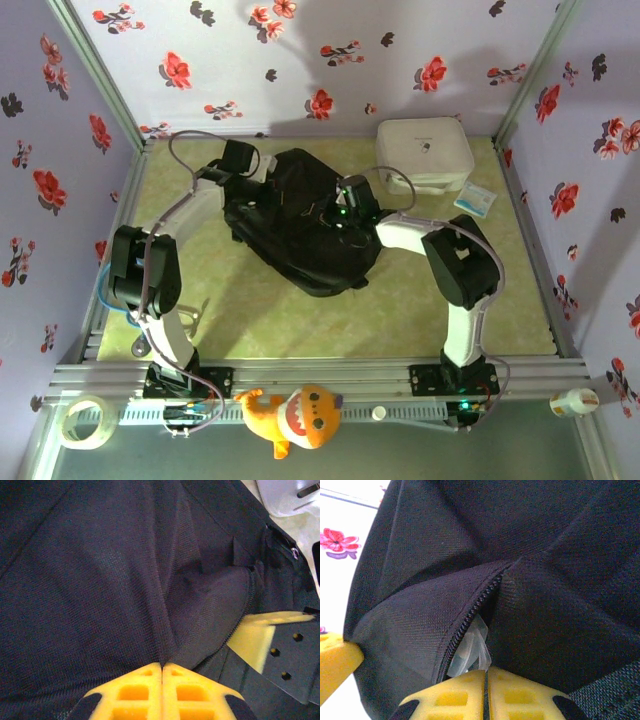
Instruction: Pack the student bag
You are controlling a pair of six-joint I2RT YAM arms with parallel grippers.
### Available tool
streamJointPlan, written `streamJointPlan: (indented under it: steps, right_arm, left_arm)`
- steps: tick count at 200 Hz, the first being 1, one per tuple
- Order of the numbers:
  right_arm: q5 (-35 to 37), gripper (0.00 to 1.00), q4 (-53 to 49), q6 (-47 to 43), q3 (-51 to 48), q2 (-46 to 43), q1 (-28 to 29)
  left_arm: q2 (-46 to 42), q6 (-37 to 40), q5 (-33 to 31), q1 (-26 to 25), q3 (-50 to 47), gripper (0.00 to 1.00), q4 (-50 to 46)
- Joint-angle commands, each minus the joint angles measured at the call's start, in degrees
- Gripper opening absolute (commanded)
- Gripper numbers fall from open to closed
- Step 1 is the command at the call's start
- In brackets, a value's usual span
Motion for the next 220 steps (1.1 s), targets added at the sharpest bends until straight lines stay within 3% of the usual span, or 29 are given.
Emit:
streamJointPlan:
  steps: [1,25,77,120,152,180,220]
  right_arm:
    - [-0.3,0.10,1.9,-1.1,3.4,1.9,0.4]
    - [1.2,0.12,1.2,-2.4,0.5,-1.3,0.4]
    - [8.6,0.32,-10.6,-12.0,-7.1,-13.5,0.8]
    - [13.1,0.44,-20.3,-21.5,-3.7,-15.5,4.8]
    - [14.6,0.43,-21.4,-23.4,-0.2,-12.2,5.8]
    - [10.6,0.27,-19.8,-24.2,5.4,-5.6,5.7]
    - [7.3,0.19,-17.4,-24.3,11.8,2.2,4.7]
  left_arm:
    - [0.1,-0.8,4.2,-0.6,0.1,0.00,-0.1]
    - [-0.7,-1.6,4.3,-0.4,-0.3,0.00,0.2]
    - [-7.5,-8.6,2.2,2.2,-5.5,0.41,5.9]
    - [-16.4,-15.0,-1.0,6.3,-17.1,0.53,10.6]
    - [-23.1,-20.6,-1.7,8.4,-27.2,0.56,14.5]
    - [-26.2,-27.3,-0.2,8.3,-36.3,0.57,22.1]
    - [-25.4,-33.8,2.0,7.9,-43.8,0.55,30.4]
